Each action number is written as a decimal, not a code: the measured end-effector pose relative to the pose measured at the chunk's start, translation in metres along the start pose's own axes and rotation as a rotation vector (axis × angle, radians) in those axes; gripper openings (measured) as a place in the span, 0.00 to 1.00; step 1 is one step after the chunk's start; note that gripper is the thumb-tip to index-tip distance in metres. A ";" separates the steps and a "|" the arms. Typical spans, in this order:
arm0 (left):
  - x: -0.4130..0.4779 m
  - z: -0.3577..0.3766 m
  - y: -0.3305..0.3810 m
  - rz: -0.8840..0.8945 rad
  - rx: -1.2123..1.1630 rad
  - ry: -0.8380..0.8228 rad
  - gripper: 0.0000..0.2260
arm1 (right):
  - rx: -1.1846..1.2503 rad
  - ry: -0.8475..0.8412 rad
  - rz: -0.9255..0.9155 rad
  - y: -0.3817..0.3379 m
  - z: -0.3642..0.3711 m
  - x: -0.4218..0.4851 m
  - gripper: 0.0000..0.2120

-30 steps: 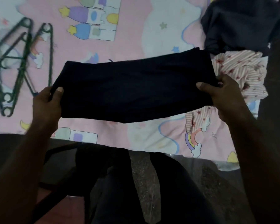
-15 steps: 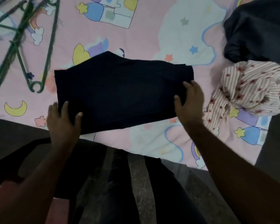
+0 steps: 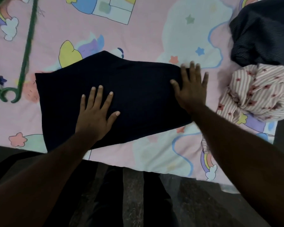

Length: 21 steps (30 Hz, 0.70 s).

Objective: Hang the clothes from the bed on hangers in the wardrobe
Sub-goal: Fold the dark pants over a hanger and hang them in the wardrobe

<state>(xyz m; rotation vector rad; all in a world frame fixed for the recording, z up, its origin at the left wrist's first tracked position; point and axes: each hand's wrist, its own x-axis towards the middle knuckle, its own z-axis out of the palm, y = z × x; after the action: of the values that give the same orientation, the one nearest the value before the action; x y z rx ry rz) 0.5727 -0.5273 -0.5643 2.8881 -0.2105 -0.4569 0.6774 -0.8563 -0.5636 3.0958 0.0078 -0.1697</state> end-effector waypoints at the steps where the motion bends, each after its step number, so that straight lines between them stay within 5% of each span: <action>1: -0.002 -0.002 -0.002 0.001 -0.005 -0.012 0.32 | -0.003 0.005 0.070 0.006 -0.007 0.001 0.33; 4: 0.004 -0.010 0.005 0.029 0.013 -0.037 0.34 | -0.015 0.020 0.060 -0.012 -0.028 -0.004 0.33; 9: 0.027 -0.004 0.043 0.156 0.019 -0.002 0.38 | 0.146 0.046 -0.381 -0.104 -0.013 -0.035 0.30; 17: -0.005 -0.003 -0.010 0.230 0.052 -0.033 0.39 | -0.052 -0.032 -0.155 -0.021 -0.001 -0.025 0.33; 21: -0.004 -0.011 -0.036 0.133 0.057 0.034 0.36 | 0.057 -0.046 -0.140 -0.073 -0.008 -0.028 0.32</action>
<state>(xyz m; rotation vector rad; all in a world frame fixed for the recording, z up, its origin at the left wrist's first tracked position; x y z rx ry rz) 0.5760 -0.4896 -0.5610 2.9109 -0.4134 -0.3838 0.6504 -0.7830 -0.5560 3.1476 0.2227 -0.2505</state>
